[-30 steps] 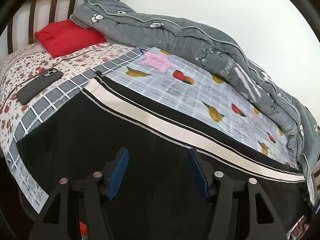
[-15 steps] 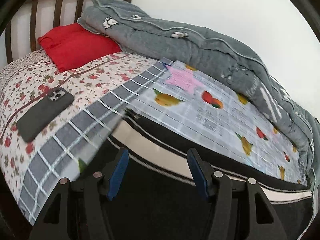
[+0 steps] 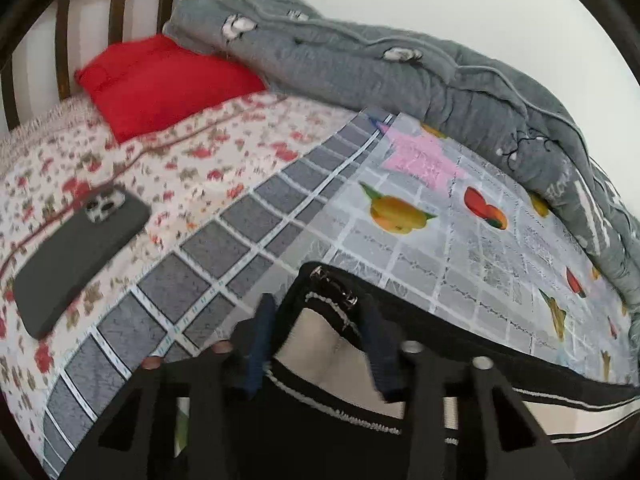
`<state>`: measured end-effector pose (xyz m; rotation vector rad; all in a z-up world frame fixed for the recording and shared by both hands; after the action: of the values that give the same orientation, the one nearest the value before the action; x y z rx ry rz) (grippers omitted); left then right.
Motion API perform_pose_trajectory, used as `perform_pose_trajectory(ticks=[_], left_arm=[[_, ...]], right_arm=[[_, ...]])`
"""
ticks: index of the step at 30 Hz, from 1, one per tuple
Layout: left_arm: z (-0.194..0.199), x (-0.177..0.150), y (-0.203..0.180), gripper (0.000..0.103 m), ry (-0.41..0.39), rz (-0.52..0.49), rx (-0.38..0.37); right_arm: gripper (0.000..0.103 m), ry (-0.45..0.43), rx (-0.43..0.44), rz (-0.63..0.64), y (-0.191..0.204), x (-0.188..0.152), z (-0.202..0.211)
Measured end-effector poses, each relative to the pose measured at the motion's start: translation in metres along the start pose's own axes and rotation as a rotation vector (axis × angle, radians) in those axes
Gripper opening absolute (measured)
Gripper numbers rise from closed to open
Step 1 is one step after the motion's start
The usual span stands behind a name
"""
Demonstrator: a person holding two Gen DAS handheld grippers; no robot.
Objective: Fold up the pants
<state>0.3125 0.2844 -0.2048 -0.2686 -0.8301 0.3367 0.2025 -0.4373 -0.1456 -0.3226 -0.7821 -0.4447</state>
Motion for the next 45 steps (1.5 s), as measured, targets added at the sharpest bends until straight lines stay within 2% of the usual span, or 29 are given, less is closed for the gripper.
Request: perform_pose_trajectory(ticks=[1, 2, 4, 5, 8, 12, 14, 16, 17, 19, 25, 28, 29, 30, 31, 32, 35, 39, 40, 42, 45], left_arm=[[0.004, 0.002, -0.003, 0.023, -0.019, -0.011, -0.012], [0.018, 0.007, -0.010, 0.019, -0.088, -0.025, -0.050], [0.041, 0.016, -0.022, 0.018, -0.189, -0.076, -0.074], [0.044, 0.020, -0.023, 0.018, -0.198, -0.087, -0.065], [0.027, 0.026, -0.017, 0.018, -0.165, -0.048, -0.048], [-0.005, 0.014, 0.001, 0.018, -0.067, 0.056, -0.018], [-0.007, 0.012, 0.004, 0.022, -0.064, 0.068, -0.020], [-0.006, 0.012, 0.003, 0.027, -0.066, 0.067, -0.007], [-0.005, 0.012, 0.001, 0.027, -0.065, 0.058, 0.007], [-0.005, 0.011, -0.002, 0.028, -0.066, 0.036, 0.026], [-0.007, 0.009, 0.000, 0.030, -0.077, 0.032, 0.049], [-0.007, 0.009, -0.001, 0.030, -0.074, 0.025, 0.061], [-0.007, 0.009, -0.001, 0.030, -0.073, 0.021, 0.065], [-0.006, 0.009, -0.002, 0.029, -0.074, 0.016, 0.069], [-0.005, 0.009, -0.004, 0.027, -0.077, 0.009, 0.067], [-0.004, 0.008, -0.005, 0.023, -0.082, 0.000, 0.067], [0.009, 0.008, -0.013, 0.018, -0.134, -0.042, 0.058], [0.024, 0.020, -0.020, 0.018, -0.197, -0.060, 0.020], [0.021, 0.023, -0.019, 0.018, -0.194, -0.052, 0.019], [0.009, 0.027, -0.018, 0.018, -0.177, -0.032, 0.033], [-0.021, 0.020, -0.012, 0.019, -0.050, -0.025, 0.103]], right_arm=[[0.053, 0.002, 0.000, 0.001, 0.002, -0.001, -0.002], [0.053, 0.004, 0.002, 0.006, 0.004, -0.001, -0.004], [0.053, 0.003, 0.000, 0.011, 0.007, 0.000, -0.006], [0.053, 0.002, -0.002, 0.015, 0.008, 0.001, -0.008], [0.053, -0.001, -0.006, 0.027, 0.009, 0.006, -0.012], [0.054, 0.008, 0.009, 0.059, 0.012, 0.014, -0.024], [0.056, 0.012, 0.016, 0.115, 0.017, 0.019, -0.035], [0.063, 0.004, 0.020, 0.165, 0.022, 0.027, -0.045], [0.066, 0.005, 0.034, 0.183, 0.026, 0.029, -0.050], [0.066, 0.020, 0.079, 0.236, 0.038, 0.035, -0.062], [0.066, 0.051, 0.299, 0.505, 0.103, 0.036, -0.082], [0.066, 0.040, 0.291, 0.658, 0.136, 0.023, -0.096], [0.062, 0.034, 0.280, 0.679, 0.141, 0.020, -0.100], [0.042, 0.034, 0.288, 0.690, 0.145, 0.017, -0.102], [0.020, 0.048, 0.333, 0.701, 0.149, 0.014, -0.100], [0.005, 0.081, 0.422, 0.716, 0.153, 0.008, -0.092], [0.003, -0.016, 0.382, 0.782, 0.150, 0.002, -0.071], [0.003, -0.082, 0.458, 0.638, 0.128, 0.033, -0.048], [0.003, -0.085, 0.464, 0.625, 0.128, 0.037, -0.047], [0.003, -0.079, 0.420, 0.652, 0.139, 0.038, -0.060], [0.005, 0.023, 0.327, 0.729, 0.162, 0.017, -0.098]])
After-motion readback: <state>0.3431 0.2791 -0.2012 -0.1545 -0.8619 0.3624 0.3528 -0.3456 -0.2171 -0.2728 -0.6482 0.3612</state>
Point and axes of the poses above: each gripper's, at about its wrist camera, not at the fingertips, and z roughly against the way its jaws point, y to its left, x to its top, the point moved 6 cm from there along -z, roughly the way its jaws point, and after that the axes turned 14 degrees about -x, right-handed, at the moved point
